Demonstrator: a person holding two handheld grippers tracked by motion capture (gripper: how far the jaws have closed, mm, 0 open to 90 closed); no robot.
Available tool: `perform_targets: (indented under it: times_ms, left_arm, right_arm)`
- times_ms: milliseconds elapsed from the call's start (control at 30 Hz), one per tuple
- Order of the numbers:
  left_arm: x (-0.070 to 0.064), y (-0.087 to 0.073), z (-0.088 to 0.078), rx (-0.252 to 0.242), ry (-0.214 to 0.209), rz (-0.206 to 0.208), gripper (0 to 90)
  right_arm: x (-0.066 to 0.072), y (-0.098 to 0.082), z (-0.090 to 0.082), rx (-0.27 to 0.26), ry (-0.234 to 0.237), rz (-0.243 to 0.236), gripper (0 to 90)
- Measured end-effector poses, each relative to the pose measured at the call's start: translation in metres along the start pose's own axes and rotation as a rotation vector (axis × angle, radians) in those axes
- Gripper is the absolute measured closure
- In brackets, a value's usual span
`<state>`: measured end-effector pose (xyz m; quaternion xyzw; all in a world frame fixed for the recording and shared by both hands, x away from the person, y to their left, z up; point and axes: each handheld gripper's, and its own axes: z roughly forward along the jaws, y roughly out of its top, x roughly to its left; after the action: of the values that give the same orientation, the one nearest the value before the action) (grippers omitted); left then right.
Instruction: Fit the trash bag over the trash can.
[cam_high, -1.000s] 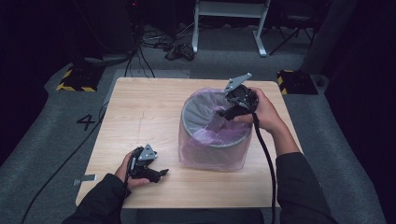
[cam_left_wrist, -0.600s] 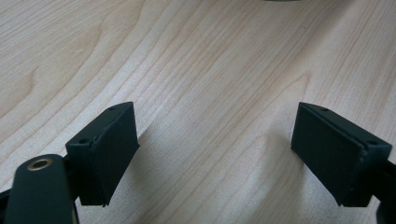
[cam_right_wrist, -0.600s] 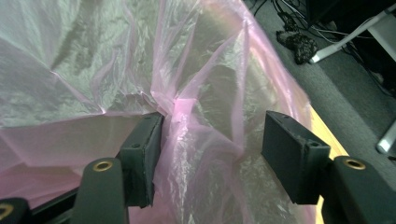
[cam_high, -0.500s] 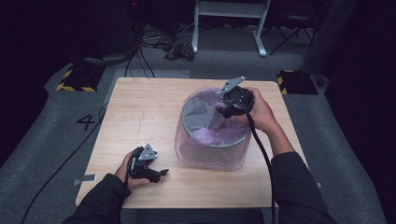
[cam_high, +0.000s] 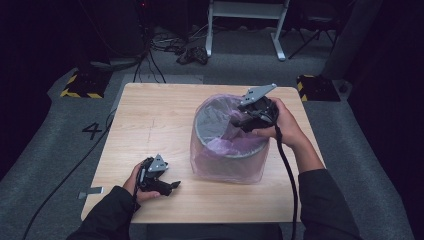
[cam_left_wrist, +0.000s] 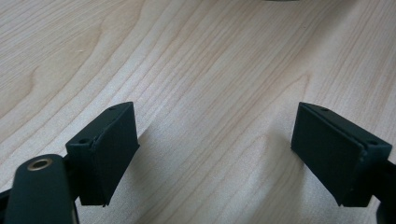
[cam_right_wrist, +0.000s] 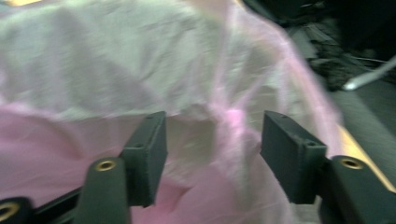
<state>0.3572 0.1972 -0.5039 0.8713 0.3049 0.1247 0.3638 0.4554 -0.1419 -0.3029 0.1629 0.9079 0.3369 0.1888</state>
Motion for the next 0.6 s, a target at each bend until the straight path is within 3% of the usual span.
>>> perform_targets:
  times_ms: [133,433,600]
  left_arm:
    - [0.0,0.0,0.0,0.0,0.0,0.0,14.5]
    - [0.0,0.0,0.0,0.001,0.0,0.0,14.5]
    - [0.0,0.0,0.0,0.001,0.0,0.0,14.5]
  right_arm:
    - [0.006,-0.004,0.01,0.079,0.039,-0.039,44.9]
    - [0.003,-0.005,0.023,0.185,0.028,-0.01,37.7]
    - [0.002,-0.006,0.02,0.161,0.018,0.005,32.4]
